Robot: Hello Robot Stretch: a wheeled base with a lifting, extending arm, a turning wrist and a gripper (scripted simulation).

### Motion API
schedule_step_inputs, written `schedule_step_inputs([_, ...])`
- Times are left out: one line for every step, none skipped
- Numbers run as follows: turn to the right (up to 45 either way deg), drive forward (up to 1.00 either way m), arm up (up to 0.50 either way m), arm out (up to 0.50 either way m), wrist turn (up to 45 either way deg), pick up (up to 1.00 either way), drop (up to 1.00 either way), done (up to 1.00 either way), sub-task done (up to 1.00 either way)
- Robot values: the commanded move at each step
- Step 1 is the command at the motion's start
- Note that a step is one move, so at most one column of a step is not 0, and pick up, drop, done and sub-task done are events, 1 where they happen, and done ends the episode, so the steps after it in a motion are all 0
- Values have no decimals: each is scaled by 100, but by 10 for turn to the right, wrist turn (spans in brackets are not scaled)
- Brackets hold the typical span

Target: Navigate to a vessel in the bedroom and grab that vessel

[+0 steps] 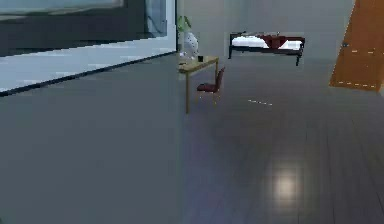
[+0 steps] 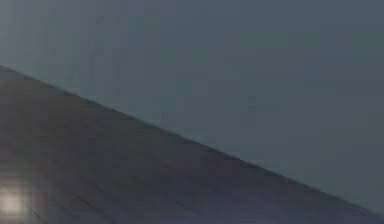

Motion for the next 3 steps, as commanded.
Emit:
schedule_step_inputs([450, 0, 0, 0, 0, 0, 0, 0, 0])
schedule_step_inputs([450, 0, 0, 0, 0, 0, 0, 0, 0])
schedule_step_inputs([240, 0, 0, 0, 0, 0, 0, 0, 0])
